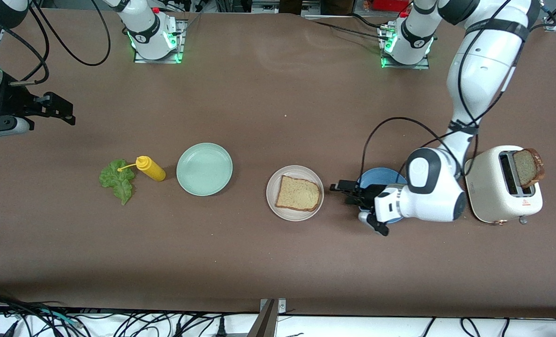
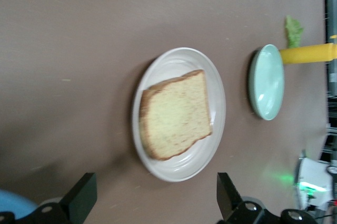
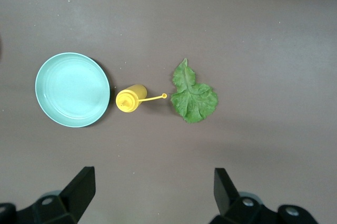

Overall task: Make sandwich in beige plate with both arms
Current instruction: 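Lay the bread flat on the beige plate and open the left gripper, then withdraw the left gripper while the right gripper reaches the mustard bottle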

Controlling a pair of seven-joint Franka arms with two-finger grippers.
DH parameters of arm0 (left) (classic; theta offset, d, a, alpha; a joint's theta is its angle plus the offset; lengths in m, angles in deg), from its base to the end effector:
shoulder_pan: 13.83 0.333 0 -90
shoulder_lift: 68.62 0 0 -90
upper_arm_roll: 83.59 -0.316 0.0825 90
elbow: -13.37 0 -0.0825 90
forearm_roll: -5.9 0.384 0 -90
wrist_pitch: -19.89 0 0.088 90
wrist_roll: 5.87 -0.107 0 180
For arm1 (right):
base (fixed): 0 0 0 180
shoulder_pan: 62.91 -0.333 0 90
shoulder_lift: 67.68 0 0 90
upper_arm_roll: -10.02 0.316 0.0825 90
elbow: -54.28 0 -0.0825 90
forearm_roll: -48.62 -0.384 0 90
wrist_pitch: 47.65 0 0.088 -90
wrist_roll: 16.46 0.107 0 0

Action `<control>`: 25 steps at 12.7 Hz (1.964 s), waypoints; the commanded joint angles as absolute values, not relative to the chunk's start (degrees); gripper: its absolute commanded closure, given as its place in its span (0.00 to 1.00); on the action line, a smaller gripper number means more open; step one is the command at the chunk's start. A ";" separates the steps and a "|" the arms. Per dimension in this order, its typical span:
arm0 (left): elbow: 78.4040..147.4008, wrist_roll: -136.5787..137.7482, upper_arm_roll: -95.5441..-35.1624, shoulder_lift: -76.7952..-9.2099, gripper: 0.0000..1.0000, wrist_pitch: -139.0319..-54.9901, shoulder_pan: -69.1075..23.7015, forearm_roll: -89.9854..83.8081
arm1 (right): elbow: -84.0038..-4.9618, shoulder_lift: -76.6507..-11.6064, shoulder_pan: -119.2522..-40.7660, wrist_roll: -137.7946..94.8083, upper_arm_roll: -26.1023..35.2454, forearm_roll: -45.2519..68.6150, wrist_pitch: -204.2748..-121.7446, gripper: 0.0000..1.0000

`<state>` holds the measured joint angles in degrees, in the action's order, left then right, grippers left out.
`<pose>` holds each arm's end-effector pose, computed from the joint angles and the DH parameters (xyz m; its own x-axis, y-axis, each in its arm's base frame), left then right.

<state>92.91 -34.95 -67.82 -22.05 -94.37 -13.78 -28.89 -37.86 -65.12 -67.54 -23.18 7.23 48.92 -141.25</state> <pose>0.6944 -0.1898 0.2394 0.9274 -0.3709 0.0496 -0.3027 -0.6657 0.6821 0.5716 0.0184 0.5871 0.9886 0.1492 -0.0199 0.1493 -0.9888 0.0051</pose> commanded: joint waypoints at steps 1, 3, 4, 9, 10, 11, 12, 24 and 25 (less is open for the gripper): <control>93.87 -34.78 -67.95 -25.99 0.00 -90.87 -11.20 -22.60 | -36.17 -65.40 -67.48 -23.14 7.21 49.76 -140.55 0.00; 93.79 -32.34 -68.30 -29.67 0.00 -87.88 -9.18 -15.85 | -36.60 -63.92 -67.57 -22.44 7.38 49.41 -140.64 0.00; 93.79 -30.41 -68.30 -31.52 0.00 -86.56 -8.65 -12.06 | -36.60 -63.38 -67.66 -22.61 7.38 49.49 -140.47 0.00; 93.79 -13.90 -67.77 -41.62 0.00 -77.95 -9.26 7.20 | -36.87 -63.37 -67.31 -25.16 7.21 49.49 -136.17 0.00; 93.79 -11.95 -67.68 -44.16 0.00 -76.37 -9.17 8.35 | -36.69 -62.94 -67.65 -24.90 7.38 49.58 -136.85 0.00; 93.79 -11.32 -67.86 -46.63 0.00 -74.44 -9.17 8.97 | -36.34 -61.89 -67.66 -24.99 7.38 49.58 -136.95 0.00; 93.79 -11.32 -67.60 -49.17 0.00 -72.33 -8.39 9.41 | -35.99 -61.44 -67.57 -24.99 7.38 49.58 -136.95 0.00; 108.81 -11.93 -76.82 -71.96 0.00 -76.44 -14.36 6.88 | -37.57 -48.00 -66.07 -51.47 7.56 43.62 -154.95 0.00; 108.55 -12.02 -76.91 -71.96 0.00 -74.79 -14.36 6.61 | -38.61 -47.82 -65.99 -57.27 7.56 40.73 -156.01 0.00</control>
<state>105.52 -11.77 -75.72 -69.51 -74.62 -13.50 7.56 -37.47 -48.16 -66.67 -48.29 7.04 44.48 -153.95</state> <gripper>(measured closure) 0.000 0.000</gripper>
